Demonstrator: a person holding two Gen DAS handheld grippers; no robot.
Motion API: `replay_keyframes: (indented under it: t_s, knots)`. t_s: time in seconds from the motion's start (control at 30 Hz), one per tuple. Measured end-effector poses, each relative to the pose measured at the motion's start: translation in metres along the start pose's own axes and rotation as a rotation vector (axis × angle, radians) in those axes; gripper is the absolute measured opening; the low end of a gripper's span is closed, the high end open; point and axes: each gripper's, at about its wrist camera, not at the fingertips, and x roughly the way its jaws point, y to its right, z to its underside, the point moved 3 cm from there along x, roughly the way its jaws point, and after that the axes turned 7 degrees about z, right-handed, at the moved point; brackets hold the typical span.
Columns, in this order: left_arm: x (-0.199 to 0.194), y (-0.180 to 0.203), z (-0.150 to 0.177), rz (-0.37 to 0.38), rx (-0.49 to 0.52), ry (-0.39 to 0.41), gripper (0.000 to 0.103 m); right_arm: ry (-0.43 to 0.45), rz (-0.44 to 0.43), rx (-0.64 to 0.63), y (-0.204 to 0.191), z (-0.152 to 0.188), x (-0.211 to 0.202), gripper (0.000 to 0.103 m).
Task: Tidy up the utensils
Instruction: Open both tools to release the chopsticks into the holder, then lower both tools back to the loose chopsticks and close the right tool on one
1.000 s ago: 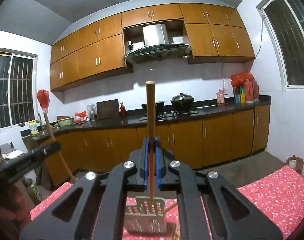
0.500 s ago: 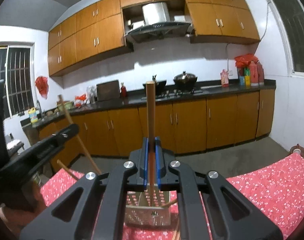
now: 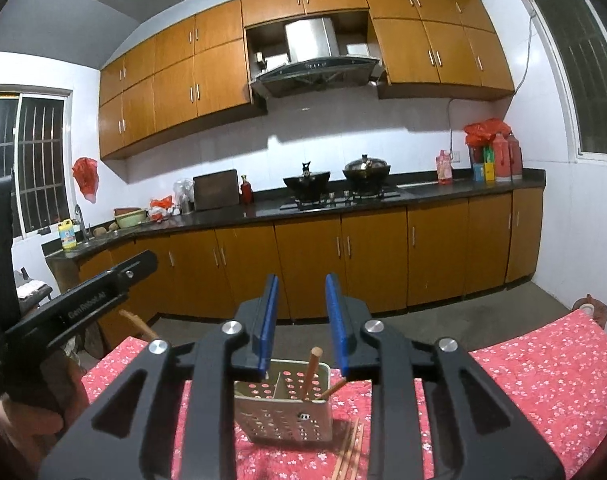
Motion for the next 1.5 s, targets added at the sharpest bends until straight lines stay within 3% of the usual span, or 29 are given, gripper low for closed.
replay_keyframes:
  t_s: [0.13, 0.23, 0.3, 0.4, 0.5, 0.63, 0.77, 0.9, 1.23, 1.5]
  knots:
    - [-0.037, -0.011, 0.008, -0.006, 0.003, -0.002, 0.051, -0.005, 0.023, -0.005, 0.016, 0.015, -0.029, 0.032]
    - [-0.053, -0.021, 0.028, -0.048, 0.025, -0.040, 0.055, -0.084, 0.067, 0.006, 0.037, 0.047, -0.036, 0.032]
    - [-0.059, -0.030, 0.046, -0.080, 0.037, -0.086, 0.055, -0.177, 0.091, 0.023, 0.050, 0.075, -0.030, 0.032]
    - [-0.054, -0.050, 0.089, -0.121, 0.045, -0.218, 0.055, -0.381, 0.112, 0.073, 0.066, 0.128, -0.009, 0.032]
    - [-0.048, -0.062, 0.122, -0.126, 0.029, -0.335, 0.053, -0.556, 0.083, 0.097, 0.065, 0.182, 0.004, 0.023]
    - [-0.048, -0.071, 0.164, -0.115, 0.020, -0.454, 0.046, -0.660, 0.049, 0.059, 0.046, 0.224, 0.009, 0.023]
    - [-0.053, -0.074, 0.193, -0.086, 0.007, -0.520, 0.043, -0.708, 0.063, 0.008, 0.033, 0.245, 0.016, 0.022]
    - [-0.051, -0.070, 0.211, -0.048, 0.003, -0.564, 0.039, -0.706, 0.117, -0.040, 0.035, 0.253, 0.021, 0.008]
    - [-0.040, -0.058, 0.245, 0.030, 0.000, -0.678, 0.026, -0.684, 0.164, -0.038, 0.048, 0.247, 0.017, 0.008]
    - [-0.034, -0.062, 0.254, -0.006, 0.023, -0.713, 0.022, -0.682, 0.161, -0.038, 0.051, 0.249, 0.018, 0.008]
